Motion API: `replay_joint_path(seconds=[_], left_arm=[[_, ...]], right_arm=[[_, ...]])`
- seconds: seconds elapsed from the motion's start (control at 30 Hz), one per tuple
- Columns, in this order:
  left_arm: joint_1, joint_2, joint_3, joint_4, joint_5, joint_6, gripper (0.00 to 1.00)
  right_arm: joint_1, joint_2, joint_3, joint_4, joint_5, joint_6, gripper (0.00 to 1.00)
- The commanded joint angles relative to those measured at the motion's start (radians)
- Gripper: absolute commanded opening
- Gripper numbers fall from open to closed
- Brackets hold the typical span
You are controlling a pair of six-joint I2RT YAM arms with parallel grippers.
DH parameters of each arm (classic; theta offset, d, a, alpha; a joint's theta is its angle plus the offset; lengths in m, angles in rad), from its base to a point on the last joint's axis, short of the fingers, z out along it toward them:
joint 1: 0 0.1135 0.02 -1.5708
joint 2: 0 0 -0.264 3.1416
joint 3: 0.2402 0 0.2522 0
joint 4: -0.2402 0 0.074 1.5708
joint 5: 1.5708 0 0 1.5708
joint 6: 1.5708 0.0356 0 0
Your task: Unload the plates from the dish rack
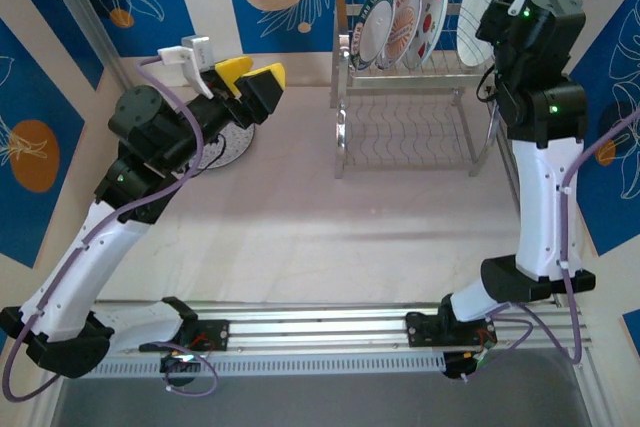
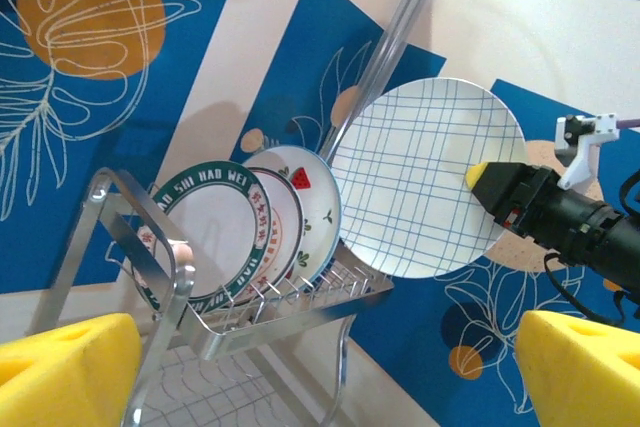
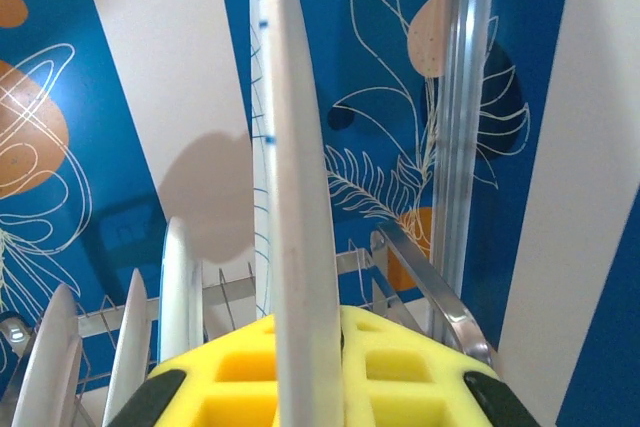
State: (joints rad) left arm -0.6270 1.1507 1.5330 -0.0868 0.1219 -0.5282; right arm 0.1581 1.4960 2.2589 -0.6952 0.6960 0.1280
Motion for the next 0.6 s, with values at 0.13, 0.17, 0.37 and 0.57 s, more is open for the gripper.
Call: replay_joint_path(seconds=[0.13,0.17,0.37,0.57], left_arm=[[-0.029,0.022,0.032,0.061,0.064,-0.044,0.96],[-0.034,0.024,0.030,0.062,0.067,-0.045,0.96],[-0.059,0.052,0.023,0.059,0.100,-0.070,0.96],[-0.095,0.078,-0.021,0.071,0.120,-0.119,0.96]], right_arm=[[0.023,-0.114,-0.049,-0.038,0.027,0.080,0.00],[0.028,-0.126,-0.051,-0.059,0.026,0.093,0.00],[0.049,-0.209,-0.084,-0.202,-0.004,0.197,0.00],[0.052,-0.278,-0.127,-0.324,-0.055,0.294,0.00]])
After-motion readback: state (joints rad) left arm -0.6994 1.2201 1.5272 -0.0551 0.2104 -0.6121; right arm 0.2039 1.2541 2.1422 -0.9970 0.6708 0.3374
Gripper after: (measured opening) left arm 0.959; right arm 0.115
